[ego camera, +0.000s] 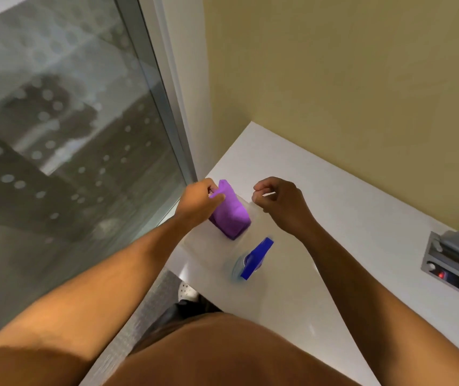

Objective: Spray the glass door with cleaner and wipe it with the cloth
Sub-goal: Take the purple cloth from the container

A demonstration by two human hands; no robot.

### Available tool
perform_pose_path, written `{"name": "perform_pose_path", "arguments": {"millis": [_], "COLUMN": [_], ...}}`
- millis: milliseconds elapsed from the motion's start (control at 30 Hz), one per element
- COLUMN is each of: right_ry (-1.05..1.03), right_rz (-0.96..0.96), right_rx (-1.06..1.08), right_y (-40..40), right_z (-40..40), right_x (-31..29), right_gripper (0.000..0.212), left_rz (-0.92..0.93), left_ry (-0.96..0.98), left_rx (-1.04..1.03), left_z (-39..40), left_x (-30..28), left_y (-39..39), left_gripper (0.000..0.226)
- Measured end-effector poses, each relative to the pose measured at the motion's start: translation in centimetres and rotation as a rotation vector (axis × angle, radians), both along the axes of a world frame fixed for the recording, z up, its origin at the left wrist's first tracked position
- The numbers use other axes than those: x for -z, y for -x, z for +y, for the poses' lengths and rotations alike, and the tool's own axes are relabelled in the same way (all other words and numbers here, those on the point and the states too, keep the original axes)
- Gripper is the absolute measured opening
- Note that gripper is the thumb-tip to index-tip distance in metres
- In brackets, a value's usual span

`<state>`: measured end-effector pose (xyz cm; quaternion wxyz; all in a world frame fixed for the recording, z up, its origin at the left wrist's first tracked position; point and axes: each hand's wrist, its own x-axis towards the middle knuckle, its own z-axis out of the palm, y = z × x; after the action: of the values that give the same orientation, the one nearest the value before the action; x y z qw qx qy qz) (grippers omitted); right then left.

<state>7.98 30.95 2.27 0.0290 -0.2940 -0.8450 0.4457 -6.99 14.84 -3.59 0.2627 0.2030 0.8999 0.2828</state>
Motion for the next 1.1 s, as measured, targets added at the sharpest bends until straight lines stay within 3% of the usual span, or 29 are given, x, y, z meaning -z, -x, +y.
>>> {"name": "perform_pose_path", "arguments": {"millis": [67,167,267,367,433,533,633,733,800,867,933,1100], "right_ry": [-0.052,0.098,0.277,0.293,0.318,0.284,0.160,0.090,0.271,0.366,0.331,0.310], "right_rz": [0.040,0.109,0.048,0.091,0.166,0.305,0.394,0.391,0.349,0.367,0.370,0.335], "right_rx": [-0.069,-0.170,-0.303,-0.395,-0.385,-0.350,-0.352,-0.375,-0.401,-0.468,-0.565,-0.710], "right_y": [0.3,0.2,0.5,1.1,1.5,2.0,2.5,2.7,2.6,2.3,2.0,0.3], "right_z": [0.0,-0.3,-1.7,-3.8,-5.1,-7.6,-11.1,-14.9,-17.7,-20.6,-23.5,-32.5], "right_x": [-0.5,-2.0,-4.5,-6.6,-7.4,-8.4,-8.5,-8.7,-9.5,-10.1,-10.2,-10.4], "right_gripper": [0.018,0.024,0.045,0.063,0.056,0.032,0.023,0.031,0.026,0.024,0.025,0.024], "left_rz": [-0.117,-0.230,-0.391,-0.506,-0.529,-0.473,-0.332,0.072,0.274,0.219,0.165,0.229], "left_ry": [-0.160,-0.397,-0.605,-0.793,-0.893,-0.979,-0.975,-0.720,-0.539,-0.642,-0.785,-0.852], "left_rx": [-0.073,-0.213,-0.400,-0.526,-0.560,-0.548,-0.502,-0.409,-0.374,-0.438,-0.529,-0.748], "left_z": [0.1,-0.1,-0.8,-2.5,-3.8,-6.5,-9.7,-13.4,-16.0,-18.7,-21.5,-29.9], "left_x": [-2.1,-5.7,-9.0,-11.7,-13.2,-14.8,-15.9,-15.3,-14.8,-14.7,-14.7,-14.4], "left_y": [-1.1,-2.9,-4.1,-4.9,-5.4,-6.1,-7.3,-8.7,-9.8,-10.9,-12.0,-16.5], "left_gripper": [0.012,0.015,0.014,0.022,0.026,0.022,0.020,0.024,0.049,0.061,0.058,0.047]}}
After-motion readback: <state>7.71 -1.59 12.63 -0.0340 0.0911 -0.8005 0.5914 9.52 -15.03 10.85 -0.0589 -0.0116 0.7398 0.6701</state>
